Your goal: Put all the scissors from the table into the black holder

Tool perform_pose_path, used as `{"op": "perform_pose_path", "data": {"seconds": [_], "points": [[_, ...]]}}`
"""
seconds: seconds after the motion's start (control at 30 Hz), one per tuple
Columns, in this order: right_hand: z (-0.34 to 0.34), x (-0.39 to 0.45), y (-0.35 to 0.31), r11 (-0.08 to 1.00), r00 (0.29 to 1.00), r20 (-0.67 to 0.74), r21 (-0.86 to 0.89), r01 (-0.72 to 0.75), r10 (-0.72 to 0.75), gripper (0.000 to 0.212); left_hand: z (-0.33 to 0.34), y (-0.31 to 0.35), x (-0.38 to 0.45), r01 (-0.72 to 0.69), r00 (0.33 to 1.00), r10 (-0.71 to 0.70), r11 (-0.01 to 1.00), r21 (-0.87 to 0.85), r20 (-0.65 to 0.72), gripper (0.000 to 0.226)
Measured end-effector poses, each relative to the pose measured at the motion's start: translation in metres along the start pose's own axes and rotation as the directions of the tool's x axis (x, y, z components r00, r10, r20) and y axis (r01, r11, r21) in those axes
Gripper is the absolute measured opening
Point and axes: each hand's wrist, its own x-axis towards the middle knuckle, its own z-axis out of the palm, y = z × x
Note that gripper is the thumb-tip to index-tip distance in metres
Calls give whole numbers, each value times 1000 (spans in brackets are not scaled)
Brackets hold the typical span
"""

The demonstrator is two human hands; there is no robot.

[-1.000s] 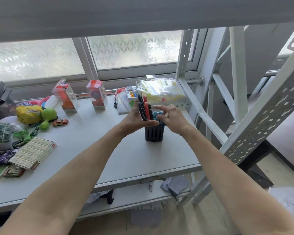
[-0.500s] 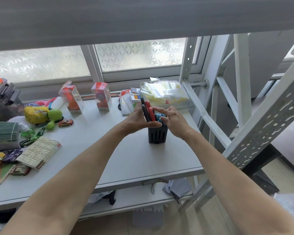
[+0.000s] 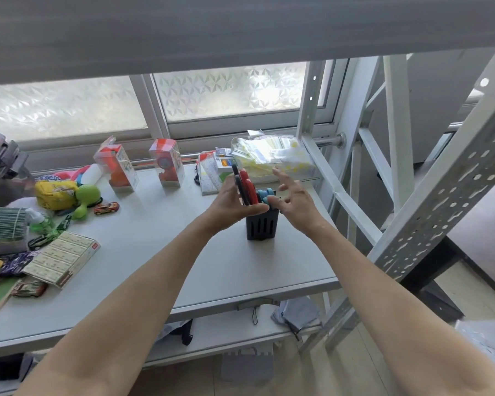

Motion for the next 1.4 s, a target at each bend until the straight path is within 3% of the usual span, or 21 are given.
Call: {"op": "perform_pose_path", "data": {"seconds": [0.07,0.13,0.27,0.37,0.47,0.77,1.07,1.4], "points": [[3,-12,14,986,990,-85,138,-98,110,50,5,-13,-9,59,998,-62,996,-69,-30,113],[12,-25,31,962,967,-59,137,-237,247,46,12,-26,-18,192,980,-197,965,-180,-10,122],[34,-41,38,942,936,146,50,-330,320,59,34,-38,-29,393,920,-382,886,-246,91,97],[46,-38,31,952,942,179,65,-300,285,55,47,-37,-27,365,930,-365,906,-213,42,73],[54,-31,31,960,950,147,12,-280,275,52,54,-37,-22,360,927,-374,908,-215,-32,65],[59,-21,40,964,957,117,-34,-264,266,50,64,-35,-15,329,928,-350,931,-158,-125,58],[61,-20,45,950,940,145,2,-311,308,37,67,-40,-17,359,924,-372,924,-132,-93,46],[61,-20,43,933,920,160,-12,-359,357,38,71,-41,-16,369,922,-376,926,-85,-96,43]]}}
